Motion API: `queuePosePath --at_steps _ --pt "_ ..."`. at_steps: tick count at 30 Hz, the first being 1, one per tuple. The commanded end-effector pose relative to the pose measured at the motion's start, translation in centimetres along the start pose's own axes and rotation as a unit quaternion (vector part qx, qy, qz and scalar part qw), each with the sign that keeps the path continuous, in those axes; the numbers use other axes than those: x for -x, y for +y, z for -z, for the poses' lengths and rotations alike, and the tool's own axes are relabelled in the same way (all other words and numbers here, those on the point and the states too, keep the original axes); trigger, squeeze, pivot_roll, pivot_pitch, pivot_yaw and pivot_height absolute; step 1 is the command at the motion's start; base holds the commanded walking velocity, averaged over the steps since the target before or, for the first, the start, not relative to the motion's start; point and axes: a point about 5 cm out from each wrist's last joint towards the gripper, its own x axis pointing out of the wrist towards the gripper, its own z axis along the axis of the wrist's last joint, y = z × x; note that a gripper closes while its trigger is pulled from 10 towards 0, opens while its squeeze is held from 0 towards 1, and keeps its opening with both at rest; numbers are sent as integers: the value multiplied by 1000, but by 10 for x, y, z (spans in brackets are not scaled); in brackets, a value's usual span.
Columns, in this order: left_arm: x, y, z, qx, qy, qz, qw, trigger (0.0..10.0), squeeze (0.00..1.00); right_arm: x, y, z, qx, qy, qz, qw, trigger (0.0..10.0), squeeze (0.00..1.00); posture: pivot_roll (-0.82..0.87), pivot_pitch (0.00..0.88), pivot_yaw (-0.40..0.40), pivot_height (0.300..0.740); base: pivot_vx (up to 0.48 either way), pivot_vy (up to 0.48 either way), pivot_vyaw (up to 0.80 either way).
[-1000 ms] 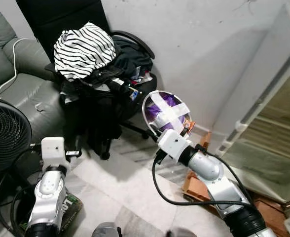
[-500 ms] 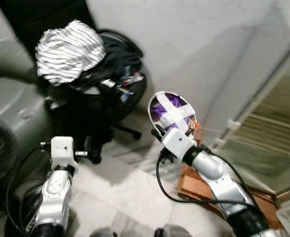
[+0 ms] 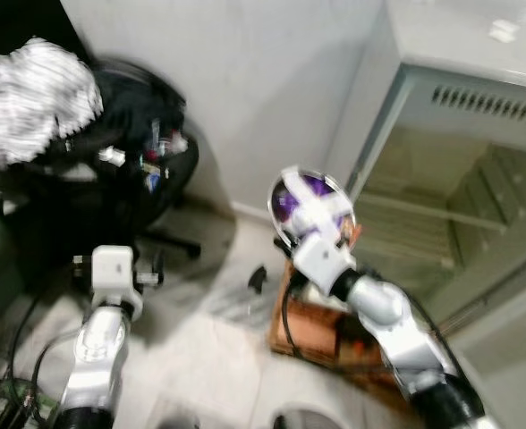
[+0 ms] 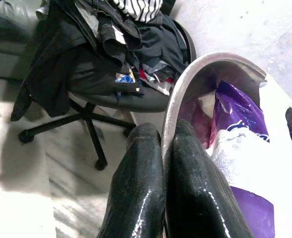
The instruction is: Restocking fridge
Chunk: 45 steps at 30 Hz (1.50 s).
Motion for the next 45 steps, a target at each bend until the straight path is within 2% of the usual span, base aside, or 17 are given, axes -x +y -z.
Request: queuePosePath --at_steps 1,12,19,31,41,45 --pt "-2 -8 -2 6 -5 8 1000 10000 0 3 -10 -1 13 -1 11 1000 10000 0 42 22 -29 740 0 0 0" --pt "0 -7 -2 12 -8 4 1000 10000 0 6 -9 4 11 12 -10 1000 10000 0 44 22 -34 740 0 0 0" --pt "1 -7 -3 15 -13 18 1000 10000 0 8 -12 10 14 32 -1 999 10000 0 43 27 -31 740 0 0 -565" --pt "0 -8 -7 15 -26 34 999 10000 0 12 -14 11 20 38 2 999 10000 0 34 40 -19 740 399 0 -800" --pt "1 -7 -5 19 -19 38 999 10000 0 15 -10 14 16 46 3 999 10000 0 34 36 -18 740 351 0 -555" --pt "3 -8 -2 22 -12 34 999 10000 0 15 -7 15 12 49 0 999 10000 0 38 33 -23 740 0 0 0"
